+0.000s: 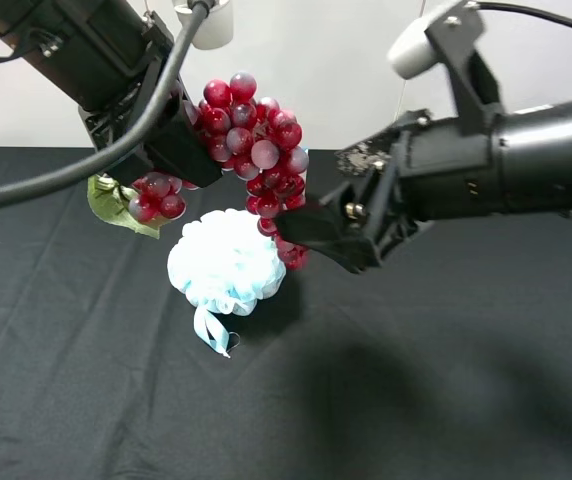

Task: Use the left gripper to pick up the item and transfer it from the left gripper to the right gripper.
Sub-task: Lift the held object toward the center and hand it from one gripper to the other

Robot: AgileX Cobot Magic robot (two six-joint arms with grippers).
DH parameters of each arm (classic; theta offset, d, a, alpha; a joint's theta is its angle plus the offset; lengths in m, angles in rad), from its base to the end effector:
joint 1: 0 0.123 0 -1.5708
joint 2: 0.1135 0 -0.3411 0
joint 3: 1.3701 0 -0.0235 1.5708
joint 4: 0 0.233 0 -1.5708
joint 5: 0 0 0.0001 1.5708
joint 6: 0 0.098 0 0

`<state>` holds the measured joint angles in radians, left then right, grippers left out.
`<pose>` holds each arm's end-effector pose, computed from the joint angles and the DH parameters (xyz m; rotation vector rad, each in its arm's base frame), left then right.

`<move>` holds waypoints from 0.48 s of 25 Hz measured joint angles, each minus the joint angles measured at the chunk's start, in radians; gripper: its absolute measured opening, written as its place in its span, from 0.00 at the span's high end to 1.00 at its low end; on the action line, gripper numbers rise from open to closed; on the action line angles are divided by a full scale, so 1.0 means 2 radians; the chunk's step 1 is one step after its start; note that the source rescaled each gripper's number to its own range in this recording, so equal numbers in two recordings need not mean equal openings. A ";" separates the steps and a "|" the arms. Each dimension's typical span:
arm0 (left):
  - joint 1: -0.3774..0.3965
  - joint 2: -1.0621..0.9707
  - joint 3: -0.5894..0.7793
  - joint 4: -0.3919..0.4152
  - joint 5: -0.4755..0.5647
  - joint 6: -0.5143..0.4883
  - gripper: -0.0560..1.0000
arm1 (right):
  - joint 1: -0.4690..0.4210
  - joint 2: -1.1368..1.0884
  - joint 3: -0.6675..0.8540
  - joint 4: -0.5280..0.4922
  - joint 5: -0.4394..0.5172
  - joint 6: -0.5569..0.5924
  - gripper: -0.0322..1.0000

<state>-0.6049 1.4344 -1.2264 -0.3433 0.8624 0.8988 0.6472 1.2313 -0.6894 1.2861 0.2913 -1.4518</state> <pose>0.2170 -0.1805 0.3820 1.5724 1.9483 -0.2989 0.1624 0.1567 0.3259 -1.0104 1.8856 0.5730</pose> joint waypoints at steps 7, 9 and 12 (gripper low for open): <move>0.000 0.000 0.000 0.000 0.000 0.000 0.94 | 0.000 0.057 -0.042 0.010 0.019 -0.027 0.00; 0.000 0.000 0.000 0.000 0.000 0.000 0.94 | 0.000 0.066 -0.050 0.013 0.032 -0.033 0.00; 0.000 0.000 0.000 0.000 0.000 0.000 0.94 | 0.000 0.074 -0.058 0.019 0.048 -0.041 0.00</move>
<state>-0.6049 1.4344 -1.2264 -0.3433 0.8619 0.8988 0.6472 1.3801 -0.8058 1.3236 0.3863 -1.5338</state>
